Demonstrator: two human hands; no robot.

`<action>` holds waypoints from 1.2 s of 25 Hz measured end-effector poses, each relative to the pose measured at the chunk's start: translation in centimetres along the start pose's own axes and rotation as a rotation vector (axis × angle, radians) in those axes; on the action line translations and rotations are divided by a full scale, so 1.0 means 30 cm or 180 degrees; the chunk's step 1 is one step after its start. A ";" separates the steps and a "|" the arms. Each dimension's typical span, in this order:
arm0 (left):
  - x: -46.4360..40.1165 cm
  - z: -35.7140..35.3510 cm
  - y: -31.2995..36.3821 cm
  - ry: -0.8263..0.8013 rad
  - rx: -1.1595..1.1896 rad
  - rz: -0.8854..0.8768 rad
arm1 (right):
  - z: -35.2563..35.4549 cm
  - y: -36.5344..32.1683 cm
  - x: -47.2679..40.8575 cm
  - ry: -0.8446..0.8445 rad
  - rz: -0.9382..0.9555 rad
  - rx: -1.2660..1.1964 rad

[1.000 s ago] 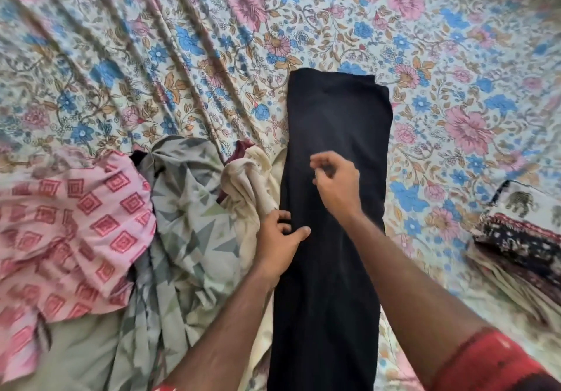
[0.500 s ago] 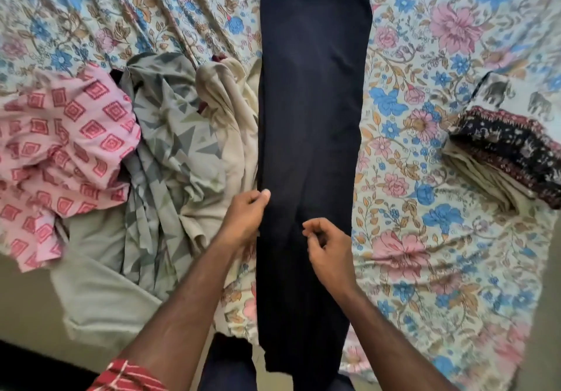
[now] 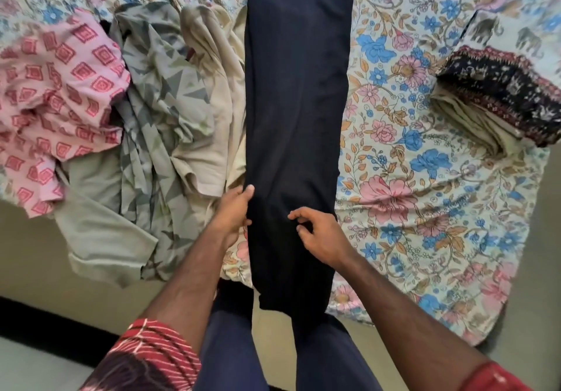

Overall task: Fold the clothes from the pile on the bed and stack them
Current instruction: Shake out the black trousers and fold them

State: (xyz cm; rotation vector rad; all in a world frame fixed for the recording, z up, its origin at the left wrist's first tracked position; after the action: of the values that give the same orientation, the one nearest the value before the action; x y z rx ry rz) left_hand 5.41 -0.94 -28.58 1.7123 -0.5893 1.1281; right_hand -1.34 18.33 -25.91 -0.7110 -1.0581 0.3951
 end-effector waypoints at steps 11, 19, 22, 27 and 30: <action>0.114 0.027 -0.373 -0.0343 -0.1718 0.0067 | -0.259 0.073 0.219 -0.0224 0.0344 0.0862; 0.318 -0.049 -0.470 0.0132 -0.4852 -0.2025 | -0.375 0.213 0.410 -0.0851 0.0565 0.3498; 0.283 -0.126 -0.597 -0.0502 -0.5629 -0.1733 | -0.399 0.259 0.380 -0.0872 0.0927 0.4016; 0.270 -0.156 -0.648 -0.0312 -0.5760 -0.1320 | -0.424 0.285 0.330 -0.0882 0.1135 0.4379; 0.269 -0.161 -0.637 -0.0248 -0.5761 -0.1277 | -0.408 0.309 0.330 -0.1007 0.1086 0.4143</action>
State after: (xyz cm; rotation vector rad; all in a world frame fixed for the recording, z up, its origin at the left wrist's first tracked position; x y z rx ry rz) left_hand 22.10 12.23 -29.63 0.2100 -0.8271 -0.0378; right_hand 14.37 26.89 -29.64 0.3717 -0.7360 1.3513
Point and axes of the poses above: each hand's wrist, its own x-axis away from the middle knuckle, its own z-axis out of the back of the hand, y = z × x, the point moved 8 cm from there along -x, towards the middle knuckle, and after that the axes turned 13 degrees about -y, right-handed, at the moved point
